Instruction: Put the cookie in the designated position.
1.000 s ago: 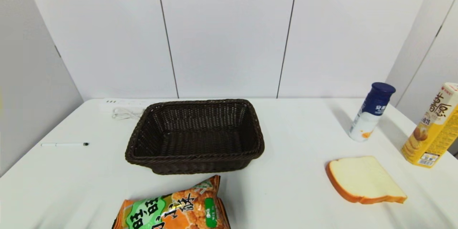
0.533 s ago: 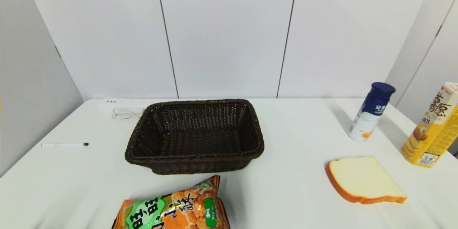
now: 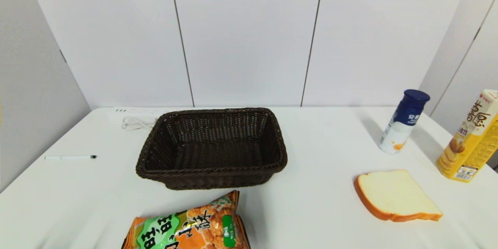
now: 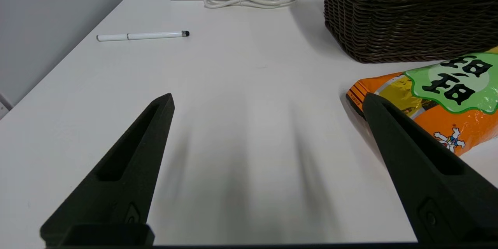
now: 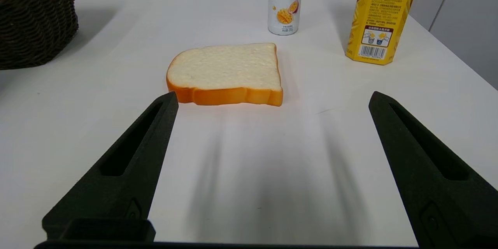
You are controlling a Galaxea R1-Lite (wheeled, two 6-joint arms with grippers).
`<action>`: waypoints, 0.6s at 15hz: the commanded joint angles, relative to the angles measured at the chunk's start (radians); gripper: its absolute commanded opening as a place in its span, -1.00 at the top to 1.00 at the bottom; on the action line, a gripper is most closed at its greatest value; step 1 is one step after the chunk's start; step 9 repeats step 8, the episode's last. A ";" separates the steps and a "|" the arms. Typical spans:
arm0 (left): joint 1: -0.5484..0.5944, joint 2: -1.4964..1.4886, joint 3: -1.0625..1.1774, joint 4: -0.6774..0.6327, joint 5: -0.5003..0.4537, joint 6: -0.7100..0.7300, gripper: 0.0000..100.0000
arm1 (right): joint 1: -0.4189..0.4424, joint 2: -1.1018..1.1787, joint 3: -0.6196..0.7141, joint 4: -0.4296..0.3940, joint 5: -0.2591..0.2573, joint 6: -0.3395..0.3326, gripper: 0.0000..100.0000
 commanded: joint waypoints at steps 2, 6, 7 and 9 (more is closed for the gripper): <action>0.000 0.000 0.000 0.001 0.000 0.000 -1.00 | 0.001 0.003 0.002 -0.002 0.001 -0.001 -1.00; 0.000 0.000 0.000 0.001 0.000 0.000 -1.00 | 0.000 0.002 0.002 0.000 0.001 0.002 -1.00; 0.000 0.000 0.000 -0.001 0.000 0.000 -1.00 | 0.000 0.002 0.002 0.000 0.001 0.002 -1.00; 0.000 0.000 0.000 0.001 0.000 0.000 -1.00 | 0.000 0.002 0.002 0.000 0.001 0.002 -1.00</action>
